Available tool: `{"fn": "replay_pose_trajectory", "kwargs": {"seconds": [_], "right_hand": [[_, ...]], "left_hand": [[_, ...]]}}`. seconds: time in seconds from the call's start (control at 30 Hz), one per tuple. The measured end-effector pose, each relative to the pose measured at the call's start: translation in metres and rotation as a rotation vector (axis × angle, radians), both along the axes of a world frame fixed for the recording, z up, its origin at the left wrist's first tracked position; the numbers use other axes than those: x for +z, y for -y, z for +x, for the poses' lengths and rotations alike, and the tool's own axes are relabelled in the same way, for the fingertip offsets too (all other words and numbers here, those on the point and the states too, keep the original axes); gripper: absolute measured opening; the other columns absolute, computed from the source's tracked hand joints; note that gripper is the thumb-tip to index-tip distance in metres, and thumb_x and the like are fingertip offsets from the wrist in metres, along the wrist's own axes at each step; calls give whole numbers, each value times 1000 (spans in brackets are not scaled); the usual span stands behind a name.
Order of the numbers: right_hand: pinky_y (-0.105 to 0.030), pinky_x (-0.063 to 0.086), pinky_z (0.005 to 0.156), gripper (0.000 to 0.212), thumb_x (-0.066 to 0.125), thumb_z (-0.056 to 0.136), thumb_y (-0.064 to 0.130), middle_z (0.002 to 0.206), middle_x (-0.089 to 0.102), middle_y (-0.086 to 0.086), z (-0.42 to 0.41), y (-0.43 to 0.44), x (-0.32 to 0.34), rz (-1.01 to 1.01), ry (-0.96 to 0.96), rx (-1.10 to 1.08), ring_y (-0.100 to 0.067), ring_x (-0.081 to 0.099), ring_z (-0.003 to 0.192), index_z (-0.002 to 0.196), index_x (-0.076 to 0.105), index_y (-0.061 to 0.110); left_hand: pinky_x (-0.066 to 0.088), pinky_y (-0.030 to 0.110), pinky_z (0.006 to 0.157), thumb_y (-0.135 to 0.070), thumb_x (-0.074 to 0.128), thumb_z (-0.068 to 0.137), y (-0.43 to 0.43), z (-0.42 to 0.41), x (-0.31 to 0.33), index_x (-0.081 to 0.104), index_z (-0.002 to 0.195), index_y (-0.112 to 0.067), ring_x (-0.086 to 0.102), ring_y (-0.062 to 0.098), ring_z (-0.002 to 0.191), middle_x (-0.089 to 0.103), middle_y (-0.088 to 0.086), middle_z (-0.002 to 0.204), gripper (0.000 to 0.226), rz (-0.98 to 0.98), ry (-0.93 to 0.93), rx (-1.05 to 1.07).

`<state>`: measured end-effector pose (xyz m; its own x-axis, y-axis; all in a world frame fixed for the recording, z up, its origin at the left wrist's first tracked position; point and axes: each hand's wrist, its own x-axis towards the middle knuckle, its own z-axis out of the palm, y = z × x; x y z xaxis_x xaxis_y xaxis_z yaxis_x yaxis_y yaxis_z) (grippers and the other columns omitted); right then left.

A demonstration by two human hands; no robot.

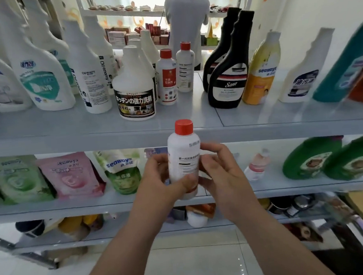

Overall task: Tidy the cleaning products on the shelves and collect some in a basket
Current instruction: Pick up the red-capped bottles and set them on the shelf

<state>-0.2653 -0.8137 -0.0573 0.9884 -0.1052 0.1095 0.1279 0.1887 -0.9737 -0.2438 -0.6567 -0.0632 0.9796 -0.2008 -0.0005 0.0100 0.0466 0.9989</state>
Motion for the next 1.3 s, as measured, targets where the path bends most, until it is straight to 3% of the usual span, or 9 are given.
{"fn": "replay_pose_trajectory", "kwargs": {"seconds": [0.27,0.33,0.43,0.53,0.7,0.83,1.0,1.13,1.3], "right_hand": [[-35,60,95,41,70,88,48,125,73,12,-9,53,2,-112,-58,180,-11,70,117,127,58,56],[-30,61,86,50,77,83,51,124,74,9,-14,62,3,-132,-13,195,-14,71,114,126,54,62],[-41,62,90,56,80,75,60,119,75,7,-20,77,3,-160,14,152,-18,72,112,124,53,61],[-42,61,91,38,64,89,57,122,73,8,-25,90,1,-141,40,141,-18,71,115,125,59,51],[-34,60,91,37,58,96,26,128,72,5,-21,109,7,-90,62,126,-17,67,120,130,60,41],[-38,59,94,53,71,88,35,133,70,4,-19,114,10,-52,63,225,-20,66,124,135,56,56],[-34,63,84,28,56,103,33,126,72,9,-16,109,12,-34,-19,95,-16,68,116,121,73,45],[-36,61,94,28,50,108,40,120,75,4,-13,106,7,-21,-157,46,-23,70,116,121,75,35],[-29,60,92,33,48,109,35,125,74,-1,-13,96,5,28,-173,25,-19,70,118,131,69,21]], "left_hand": [[56,63,93,-7,44,101,55,-20,0,63,126,-17,68,39,113,74,14,115,33,-299,-266,-10],[61,57,86,-12,55,99,66,-24,-3,57,126,-18,71,35,110,74,12,116,27,-270,-260,-1],[62,42,84,-35,88,67,77,-31,-9,53,129,-28,73,22,108,74,-2,116,71,-98,-143,-85],[60,40,89,-42,90,56,88,-37,-15,59,125,-34,72,18,109,75,-5,115,76,-21,-82,-63],[63,42,80,-11,56,71,106,-40,-13,64,123,-18,74,28,100,76,9,110,53,-428,-262,-78],[61,39,66,-23,62,81,114,-48,-6,55,129,-19,75,32,94,76,11,106,49,-456,-285,-104],[53,31,39,-51,55,84,116,-55,9,63,123,-4,75,35,74,73,16,93,62,-662,-565,-271],[61,35,46,-60,48,92,110,-57,17,68,122,8,77,40,86,72,25,108,77,-943,-815,-484],[65,44,59,-61,41,100,99,-53,17,59,133,10,74,46,96,63,35,128,80,-1042,-854,-537]]}}
